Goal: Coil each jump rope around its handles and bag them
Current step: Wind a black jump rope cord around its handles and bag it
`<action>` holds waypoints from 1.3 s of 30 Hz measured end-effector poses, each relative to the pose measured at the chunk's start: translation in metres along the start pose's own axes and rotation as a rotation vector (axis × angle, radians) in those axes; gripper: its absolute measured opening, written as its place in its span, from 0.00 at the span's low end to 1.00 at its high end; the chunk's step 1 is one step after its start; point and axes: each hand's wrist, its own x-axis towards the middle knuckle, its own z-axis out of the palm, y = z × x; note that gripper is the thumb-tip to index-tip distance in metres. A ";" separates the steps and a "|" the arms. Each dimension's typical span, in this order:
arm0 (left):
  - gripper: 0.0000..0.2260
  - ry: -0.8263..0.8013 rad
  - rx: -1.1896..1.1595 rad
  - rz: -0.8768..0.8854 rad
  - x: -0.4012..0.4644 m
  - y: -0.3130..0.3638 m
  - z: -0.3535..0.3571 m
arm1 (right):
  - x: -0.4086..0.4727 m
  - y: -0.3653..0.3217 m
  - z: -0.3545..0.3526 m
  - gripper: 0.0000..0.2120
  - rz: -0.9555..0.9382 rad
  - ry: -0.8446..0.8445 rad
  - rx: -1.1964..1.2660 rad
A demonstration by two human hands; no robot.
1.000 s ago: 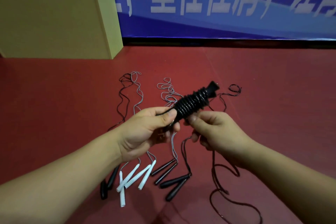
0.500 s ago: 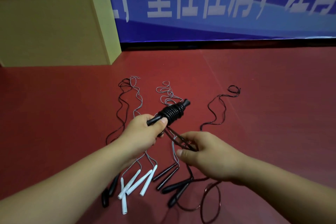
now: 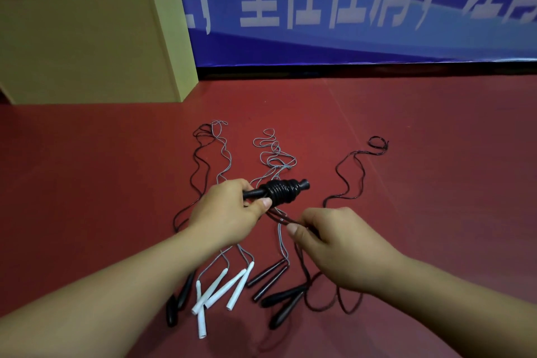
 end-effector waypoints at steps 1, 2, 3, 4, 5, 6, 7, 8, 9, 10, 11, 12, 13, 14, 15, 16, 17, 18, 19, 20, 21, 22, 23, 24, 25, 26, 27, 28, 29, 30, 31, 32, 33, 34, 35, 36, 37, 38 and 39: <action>0.13 0.008 0.025 -0.009 0.001 -0.001 -0.001 | 0.000 -0.001 -0.001 0.20 -0.015 0.026 -0.049; 0.13 0.009 0.041 -0.014 0.001 -0.002 -0.002 | 0.000 -0.001 -0.002 0.22 -0.035 0.050 -0.092; 0.14 0.006 0.052 -0.014 0.002 -0.002 -0.003 | 0.000 -0.001 -0.003 0.22 -0.054 0.071 -0.125; 0.15 0.000 0.057 -0.012 0.002 -0.002 -0.004 | 0.001 0.000 -0.005 0.22 -0.068 0.086 -0.148; 0.15 -0.005 0.060 -0.013 0.002 -0.002 -0.005 | 0.002 0.001 -0.007 0.21 -0.076 0.099 -0.163; 0.16 -0.010 0.060 -0.012 0.002 -0.002 -0.005 | 0.002 0.002 -0.009 0.21 -0.074 0.110 -0.174; 0.17 -0.017 0.062 -0.006 0.002 -0.003 -0.005 | 0.003 0.004 -0.010 0.20 -0.068 0.122 -0.182; 0.17 -0.026 0.065 0.005 0.002 -0.003 -0.004 | 0.004 0.006 -0.011 0.20 -0.064 0.135 -0.185; 0.17 -0.038 0.066 0.016 0.001 -0.005 -0.003 | 0.005 0.008 -0.011 0.20 -0.061 0.149 -0.187; 0.16 -0.051 0.065 0.029 0.001 -0.006 -0.003 | 0.006 0.009 -0.012 0.20 -0.061 0.161 -0.192; 0.15 -0.065 0.065 0.045 0.001 -0.007 -0.002 | 0.007 0.010 -0.012 0.19 -0.063 0.169 -0.200; 0.14 -0.082 0.066 0.067 0.001 -0.008 -0.002 | 0.007 0.011 -0.013 0.19 -0.066 0.175 -0.211; 0.13 -0.102 0.069 0.095 0.000 -0.009 -0.001 | 0.008 0.012 -0.014 0.19 -0.068 0.179 -0.227; 0.12 -0.131 0.073 0.131 -0.001 -0.008 -0.001 | 0.008 0.013 -0.015 0.18 -0.069 0.181 -0.243; 0.11 -0.168 0.080 0.173 -0.003 -0.007 0.000 | 0.009 0.014 -0.017 0.17 -0.070 0.180 -0.257; 0.10 -0.208 0.088 0.221 -0.005 -0.006 0.000 | 0.009 0.015 -0.019 0.16 -0.071 0.182 -0.266; 0.09 -0.251 0.096 0.264 -0.008 -0.004 0.000 | 0.009 0.015 -0.020 0.14 -0.073 0.184 -0.270; 0.08 -0.289 0.101 0.302 -0.011 -0.002 0.001 | 0.009 0.016 -0.021 0.14 -0.078 0.187 -0.272; 0.08 -0.320 0.103 0.335 -0.013 0.000 0.002 | 0.009 0.016 -0.021 0.15 -0.088 0.192 -0.274; 0.08 -0.347 0.102 0.363 -0.015 0.001 0.003 | 0.009 0.017 -0.021 0.16 -0.100 0.198 -0.279; 0.07 -0.371 0.097 0.383 -0.016 0.002 0.003 | 0.009 0.018 -0.021 0.16 -0.113 0.202 -0.288; 0.07 -0.395 0.090 0.396 -0.017 0.003 0.003 | 0.009 0.019 -0.020 0.17 -0.126 0.204 -0.297; 0.07 -0.415 0.087 0.410 -0.018 0.003 0.003 | 0.010 0.020 -0.020 0.17 -0.137 0.207 -0.304; 0.06 -0.433 0.085 0.426 -0.019 0.004 0.003 | 0.010 0.020 -0.020 0.17 -0.143 0.207 -0.306; 0.06 -0.448 0.075 0.442 -0.021 0.006 0.003 | 0.011 0.022 -0.020 0.17 -0.142 0.208 -0.299; 0.05 -0.462 0.047 0.454 -0.022 0.008 0.002 | 0.012 0.023 -0.020 0.17 -0.135 0.211 -0.288; 0.04 -0.479 -0.001 0.458 -0.023 0.010 0.001 | 0.013 0.026 -0.020 0.17 -0.117 0.215 -0.274; 0.03 -0.493 -0.060 0.457 -0.024 0.011 0.000 | 0.014 0.029 -0.020 0.19 -0.090 0.218 -0.249; 0.02 -0.504 -0.124 0.452 -0.023 0.011 -0.001 | 0.016 0.033 -0.021 0.20 -0.059 0.220 -0.208; 0.02 -0.514 -0.186 0.440 -0.022 0.011 -0.002 | 0.018 0.038 -0.022 0.21 -0.027 0.218 -0.149; 0.02 -0.529 -0.244 0.421 -0.021 0.010 -0.003 | 0.019 0.042 -0.023 0.21 -0.003 0.216 -0.083; 0.04 -0.552 -0.297 0.397 -0.021 0.009 -0.005 | 0.021 0.044 -0.025 0.21 0.015 0.200 -0.025; 0.05 -0.584 -0.356 0.372 -0.021 0.009 -0.005 | 0.022 0.046 -0.026 0.19 0.026 0.178 0.029; 0.06 -0.615 -0.419 0.349 -0.022 0.010 -0.006 | 0.023 0.046 -0.027 0.18 0.034 0.149 0.102; 0.05 -0.643 -0.487 0.326 -0.024 0.011 -0.007 | 0.023 0.046 -0.028 0.16 0.046 0.119 0.202; 0.05 -0.668 -0.563 0.298 -0.025 0.013 -0.008 | 0.022 0.045 -0.028 0.16 0.060 0.094 0.318; 0.04 -0.691 -0.647 0.270 -0.025 0.015 -0.010 | 0.022 0.046 -0.027 0.16 0.067 0.082 0.426; 0.04 -0.713 -0.731 0.243 -0.026 0.017 -0.011 | 0.021 0.045 -0.026 0.16 0.077 0.078 0.515; 0.04 -0.723 -0.805 0.219 -0.026 0.019 -0.014 | 0.021 0.044 -0.025 0.17 0.078 0.078 0.584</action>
